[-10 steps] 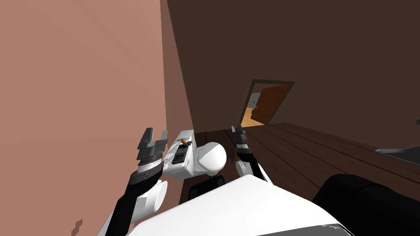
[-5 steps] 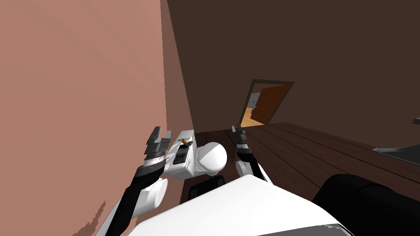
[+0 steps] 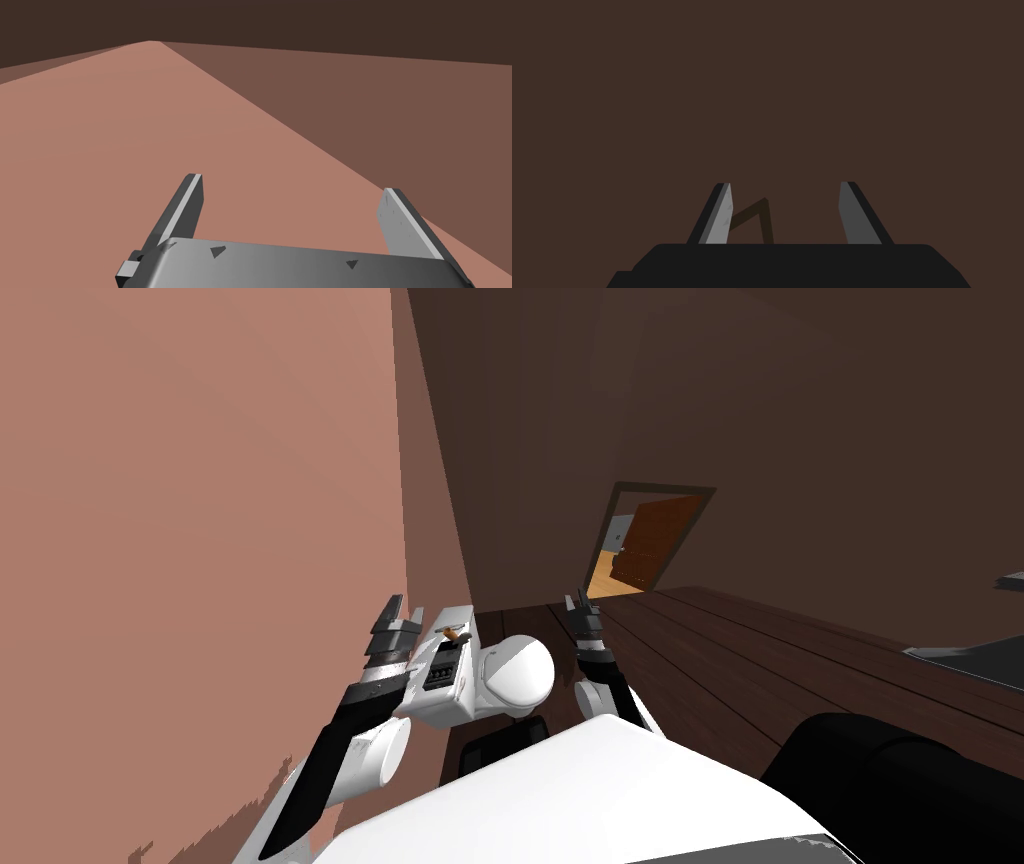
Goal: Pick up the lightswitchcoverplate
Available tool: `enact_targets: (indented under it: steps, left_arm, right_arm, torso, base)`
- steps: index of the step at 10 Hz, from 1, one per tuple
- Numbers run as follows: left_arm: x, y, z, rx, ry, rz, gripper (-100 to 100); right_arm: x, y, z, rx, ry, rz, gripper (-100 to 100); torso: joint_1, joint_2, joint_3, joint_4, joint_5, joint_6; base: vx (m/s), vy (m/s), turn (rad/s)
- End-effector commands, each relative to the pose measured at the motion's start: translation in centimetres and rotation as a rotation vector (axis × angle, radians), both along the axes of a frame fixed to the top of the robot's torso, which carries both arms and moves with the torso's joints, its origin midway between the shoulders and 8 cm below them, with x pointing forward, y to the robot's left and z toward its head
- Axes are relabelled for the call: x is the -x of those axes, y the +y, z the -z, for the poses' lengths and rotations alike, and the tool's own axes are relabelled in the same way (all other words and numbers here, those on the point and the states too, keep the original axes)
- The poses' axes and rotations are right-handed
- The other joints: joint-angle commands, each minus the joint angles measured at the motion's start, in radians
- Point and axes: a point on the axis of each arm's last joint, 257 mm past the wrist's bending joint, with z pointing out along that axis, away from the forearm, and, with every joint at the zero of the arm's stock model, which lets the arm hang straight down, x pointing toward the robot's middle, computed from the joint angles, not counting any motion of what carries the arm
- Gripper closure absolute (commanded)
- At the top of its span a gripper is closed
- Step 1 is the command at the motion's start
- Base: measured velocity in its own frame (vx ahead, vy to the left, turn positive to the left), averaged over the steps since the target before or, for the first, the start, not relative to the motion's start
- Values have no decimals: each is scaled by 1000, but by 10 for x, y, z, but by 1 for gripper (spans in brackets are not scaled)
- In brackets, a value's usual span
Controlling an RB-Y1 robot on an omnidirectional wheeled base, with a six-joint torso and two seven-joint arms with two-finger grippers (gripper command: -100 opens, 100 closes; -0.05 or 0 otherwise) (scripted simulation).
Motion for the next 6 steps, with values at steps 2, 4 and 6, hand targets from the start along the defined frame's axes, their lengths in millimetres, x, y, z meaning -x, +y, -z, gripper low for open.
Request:
enact_targets:
  steps: [2,4,6]
  left_arm:
    - [-12,0,12,8,62,6,-100]
    - [-20,-1,19,14,100,11,-100]
    - [-27,-3,26,19,138,16,-100]
  right_arm:
    - [0,0,0,0,0,0,0]
    - [0,0,0,0,0,0,0]
    - [0,0,0,0,0,0,0]
  torso:
    - [1,0,0,0,0,0]
    - [0,0,0,0,0,0]
    - [0,0,0,0,0,0]
  base:
    - [12,30,-14]
    - [7,20,-9]
    - [5,19,-10]
